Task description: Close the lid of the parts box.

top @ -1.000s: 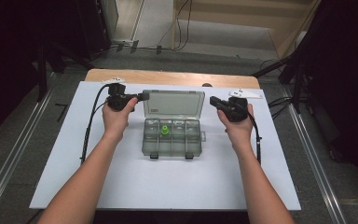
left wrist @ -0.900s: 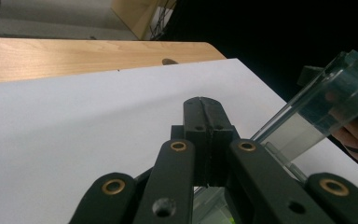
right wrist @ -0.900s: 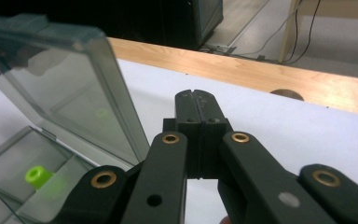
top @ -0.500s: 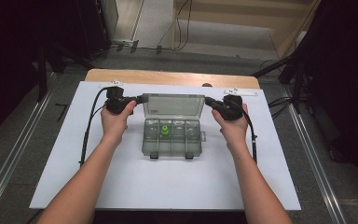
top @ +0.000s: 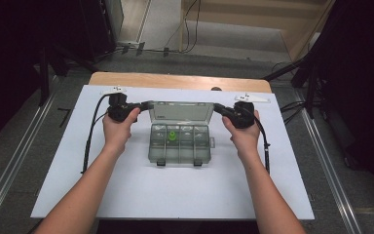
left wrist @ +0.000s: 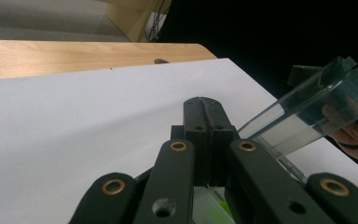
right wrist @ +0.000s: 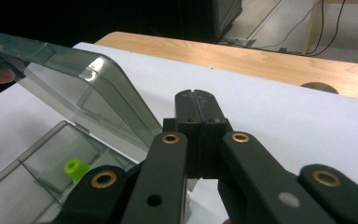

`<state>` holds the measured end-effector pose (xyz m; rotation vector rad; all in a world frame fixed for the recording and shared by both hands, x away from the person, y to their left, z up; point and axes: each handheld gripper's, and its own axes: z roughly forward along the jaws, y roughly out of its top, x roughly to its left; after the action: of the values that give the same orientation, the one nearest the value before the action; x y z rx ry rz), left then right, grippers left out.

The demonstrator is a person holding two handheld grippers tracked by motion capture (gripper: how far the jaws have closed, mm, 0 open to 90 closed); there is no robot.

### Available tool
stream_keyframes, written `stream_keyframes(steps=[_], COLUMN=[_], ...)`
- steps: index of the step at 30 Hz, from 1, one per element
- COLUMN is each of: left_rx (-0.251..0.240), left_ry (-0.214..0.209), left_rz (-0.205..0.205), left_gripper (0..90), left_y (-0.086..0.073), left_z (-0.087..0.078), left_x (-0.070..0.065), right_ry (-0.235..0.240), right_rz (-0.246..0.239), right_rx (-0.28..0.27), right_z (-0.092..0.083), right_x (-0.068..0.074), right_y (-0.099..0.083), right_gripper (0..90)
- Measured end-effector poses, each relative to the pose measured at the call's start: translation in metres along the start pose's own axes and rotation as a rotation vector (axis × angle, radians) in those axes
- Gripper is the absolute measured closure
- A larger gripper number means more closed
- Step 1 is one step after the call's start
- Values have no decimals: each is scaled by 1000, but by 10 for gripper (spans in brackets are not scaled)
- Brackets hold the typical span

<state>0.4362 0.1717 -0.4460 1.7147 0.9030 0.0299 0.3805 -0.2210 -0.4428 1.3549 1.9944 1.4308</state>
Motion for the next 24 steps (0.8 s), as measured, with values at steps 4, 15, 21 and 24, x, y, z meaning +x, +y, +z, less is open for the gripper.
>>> stream_keyframes(steps=[4,15,21,24], left_rx=[-11,-1,-4,-3], left_ry=[-3,-5,-5,-9], left_rz=[7,48,65,69], left_gripper=[890,890,889,889], left_y=[-1,-8,-12,-15], left_z=[-4,-9,-13,-14], left_x=[-3,-13,-16,-18], right_ry=[2,9,14,19], right_rz=[8,1,-26,-31], right_rx=[6,0,1,-2], right_z=[0,-2,-6,-8], right_x=[1,2,8,9], right_y=[-5,-18,-23,-26], right_gripper=[874,874,873,873])
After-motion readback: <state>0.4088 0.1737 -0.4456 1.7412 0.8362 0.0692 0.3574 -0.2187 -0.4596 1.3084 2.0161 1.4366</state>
